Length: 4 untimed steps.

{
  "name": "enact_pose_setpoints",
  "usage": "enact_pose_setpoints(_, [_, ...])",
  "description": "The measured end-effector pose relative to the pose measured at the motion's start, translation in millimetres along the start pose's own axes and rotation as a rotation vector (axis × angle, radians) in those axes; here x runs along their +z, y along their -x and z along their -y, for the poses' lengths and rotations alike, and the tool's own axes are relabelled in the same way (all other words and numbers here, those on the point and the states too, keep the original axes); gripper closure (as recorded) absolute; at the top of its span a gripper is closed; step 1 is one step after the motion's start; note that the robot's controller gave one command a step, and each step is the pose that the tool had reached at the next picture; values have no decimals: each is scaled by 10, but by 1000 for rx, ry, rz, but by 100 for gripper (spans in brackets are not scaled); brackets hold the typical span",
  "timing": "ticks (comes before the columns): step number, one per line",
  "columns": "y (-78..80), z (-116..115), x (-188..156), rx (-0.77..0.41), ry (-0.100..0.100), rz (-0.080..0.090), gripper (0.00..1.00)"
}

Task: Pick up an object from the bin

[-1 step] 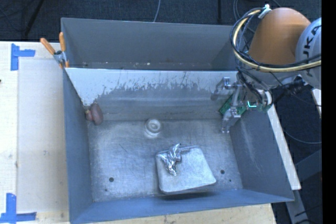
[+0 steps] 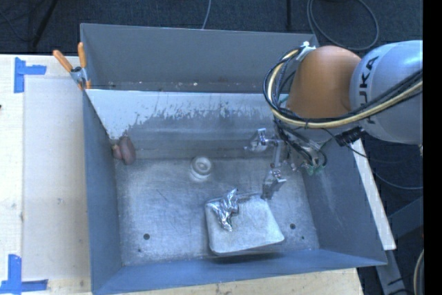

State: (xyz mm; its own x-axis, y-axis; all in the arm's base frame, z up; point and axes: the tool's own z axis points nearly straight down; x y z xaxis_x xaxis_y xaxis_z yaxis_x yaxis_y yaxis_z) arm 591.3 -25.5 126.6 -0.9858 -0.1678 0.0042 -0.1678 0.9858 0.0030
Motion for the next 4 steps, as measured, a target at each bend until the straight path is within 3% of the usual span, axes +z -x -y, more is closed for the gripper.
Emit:
enact_pose_setpoints(1, [-211,-263,246,-128,-13,20,0])
enact_pose_setpoints(2, [-220,-360,290,-51,-11,21,0])
enact_pose_setpoints(3, [-586,-834,279,-67,-13,34,0])
enact_pose_setpoints(4, [-547,-964,291,-155,-4,33,0])
